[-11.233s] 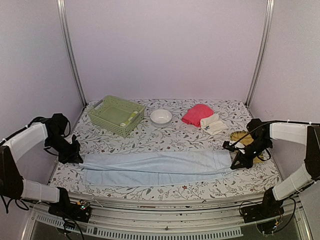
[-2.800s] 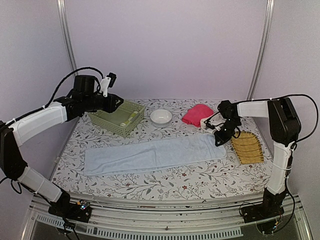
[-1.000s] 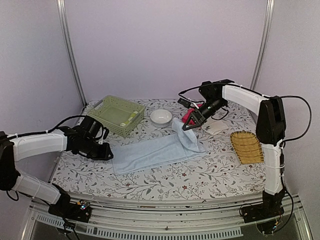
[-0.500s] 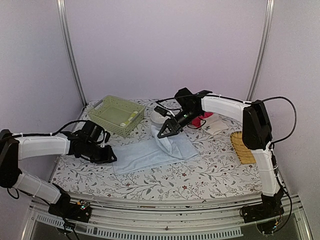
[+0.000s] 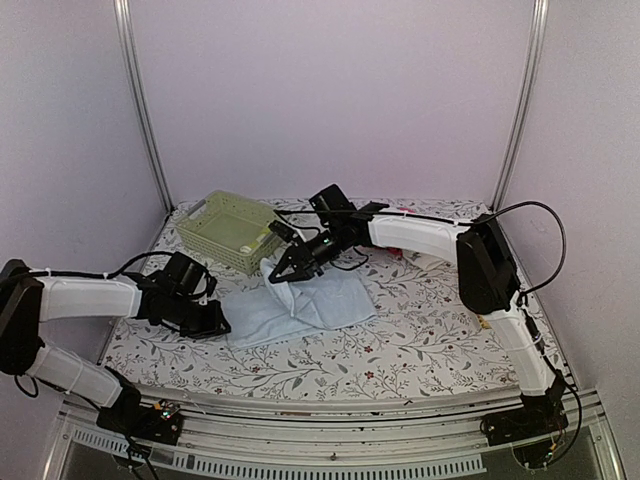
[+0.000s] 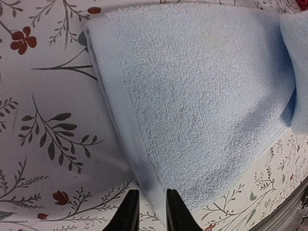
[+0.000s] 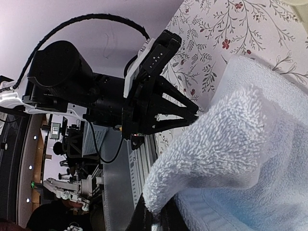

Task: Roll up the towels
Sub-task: Fold the towel at the center of the board.

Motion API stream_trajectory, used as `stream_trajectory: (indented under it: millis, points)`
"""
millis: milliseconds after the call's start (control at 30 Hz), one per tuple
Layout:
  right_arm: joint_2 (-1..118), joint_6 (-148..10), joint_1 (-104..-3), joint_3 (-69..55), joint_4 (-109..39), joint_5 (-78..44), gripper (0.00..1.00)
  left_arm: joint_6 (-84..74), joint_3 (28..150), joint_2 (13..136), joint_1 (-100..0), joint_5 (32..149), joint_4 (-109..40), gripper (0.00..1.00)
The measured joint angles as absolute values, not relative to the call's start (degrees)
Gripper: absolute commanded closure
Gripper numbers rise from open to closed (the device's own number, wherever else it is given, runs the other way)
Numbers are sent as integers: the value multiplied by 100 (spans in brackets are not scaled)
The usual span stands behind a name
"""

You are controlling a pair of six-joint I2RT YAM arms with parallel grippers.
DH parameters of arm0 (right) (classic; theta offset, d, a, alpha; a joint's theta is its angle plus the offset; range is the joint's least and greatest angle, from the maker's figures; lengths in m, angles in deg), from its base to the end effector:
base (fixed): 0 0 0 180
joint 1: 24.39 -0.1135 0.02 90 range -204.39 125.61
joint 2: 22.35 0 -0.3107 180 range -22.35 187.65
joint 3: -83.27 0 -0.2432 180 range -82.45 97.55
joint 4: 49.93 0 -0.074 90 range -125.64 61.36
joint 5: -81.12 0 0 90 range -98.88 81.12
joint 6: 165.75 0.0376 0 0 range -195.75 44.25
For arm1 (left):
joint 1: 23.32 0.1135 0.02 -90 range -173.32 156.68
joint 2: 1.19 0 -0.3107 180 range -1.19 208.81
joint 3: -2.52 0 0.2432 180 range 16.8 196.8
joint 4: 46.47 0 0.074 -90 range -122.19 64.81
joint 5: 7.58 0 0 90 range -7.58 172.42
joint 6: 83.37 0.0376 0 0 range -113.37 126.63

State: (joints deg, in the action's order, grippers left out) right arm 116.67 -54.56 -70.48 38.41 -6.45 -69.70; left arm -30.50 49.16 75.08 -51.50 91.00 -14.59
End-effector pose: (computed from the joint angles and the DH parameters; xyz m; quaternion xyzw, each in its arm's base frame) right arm 0.3645 0.4260 0.2329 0.3529 -0.7448 -0.5663 0.0002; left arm 0.1831 -0.1044 0.1974 -0.0571 0.9650 -0.1934 0.1675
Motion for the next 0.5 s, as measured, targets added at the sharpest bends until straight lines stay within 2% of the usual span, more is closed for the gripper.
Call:
stream_trajectory:
  millis: [500]
  points:
    - [12185,-3992,-7502,4116,-2142,-6749,98,-3222,4704,7611,-5150,9102,-1710,85]
